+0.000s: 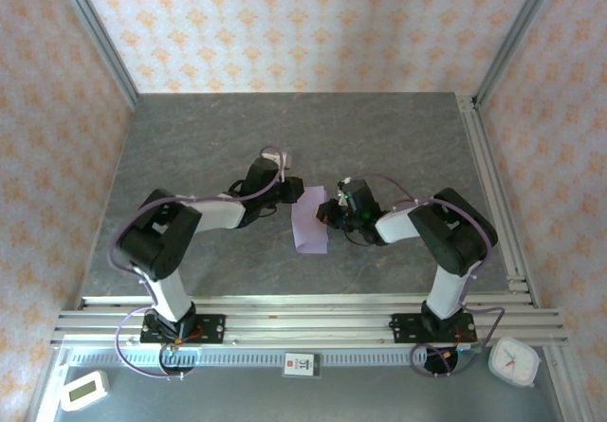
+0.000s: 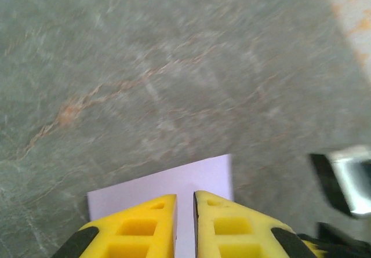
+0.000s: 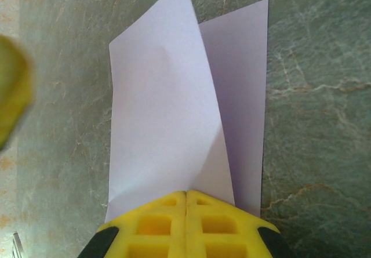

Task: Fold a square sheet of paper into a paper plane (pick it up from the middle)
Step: First fold in half a square sheet of paper at the center of the table.

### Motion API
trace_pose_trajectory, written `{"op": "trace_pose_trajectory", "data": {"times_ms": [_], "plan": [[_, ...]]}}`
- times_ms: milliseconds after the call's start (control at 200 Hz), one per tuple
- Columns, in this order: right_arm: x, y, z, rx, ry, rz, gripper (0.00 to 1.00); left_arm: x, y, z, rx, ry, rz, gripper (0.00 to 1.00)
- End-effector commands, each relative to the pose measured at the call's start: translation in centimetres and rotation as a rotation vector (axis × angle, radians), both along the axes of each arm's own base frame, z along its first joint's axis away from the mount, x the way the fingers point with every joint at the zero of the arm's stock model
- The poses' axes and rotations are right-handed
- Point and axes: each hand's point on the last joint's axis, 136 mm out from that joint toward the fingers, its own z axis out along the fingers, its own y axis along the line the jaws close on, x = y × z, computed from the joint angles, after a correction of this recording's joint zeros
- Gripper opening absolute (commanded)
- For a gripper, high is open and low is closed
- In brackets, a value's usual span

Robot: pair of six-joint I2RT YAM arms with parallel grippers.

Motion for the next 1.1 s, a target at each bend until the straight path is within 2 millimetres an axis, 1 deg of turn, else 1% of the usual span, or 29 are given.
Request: {"op": "trace_pose_trajectory", "data": {"times_ms": [0, 90, 200, 330, 546, 861, 1001, 1096], "plan": [[-2.6, -3.3, -5.7, -0.190, 0.145, -0.038, 0.00, -2.7, -0.8, 0.7, -0.027, 0.023, -0.054, 0.17], [-2.6, -3.3, -5.8, -0.194, 0.147, -0.039, 0.00, -4.7, -1.5, 0.3, -0.027, 0.043, -0.091, 0.17], [-2.7, -3.4, -6.0, -0.197, 0.150, -0.040, 0.00, -7.1, -2.4, -0.8, -0.026, 0.079, -0.133, 0.17], [-2.7, -3.5, -6.0, -0.202, 0.150, -0.041, 0.00, -8.9, -2.8, -1.7, -0.022, 0.102, -0.156, 0.16], [-2.6, -3.4, -6.0, -0.205, 0.153, -0.040, 0.00, -10.5, -2.1, -3.4, -0.011, 0.142, -0.159, 0.16], [-2.8, -3.5, -6.2, -0.210, 0.160, -0.040, 0.00, -12.4, -0.8, -6.9, 0.037, 0.203, -0.154, 0.14], [-2.8, -3.6, -6.2, -0.211, 0.161, -0.040, 0.00, -12.7, -0.5, -7.5, 0.047, 0.211, -0.152, 0.14], [-2.9, -3.6, -6.3, -0.211, 0.162, -0.040, 0.00, -12.6, -0.4, -7.3, 0.055, 0.203, -0.148, 0.14]]}}
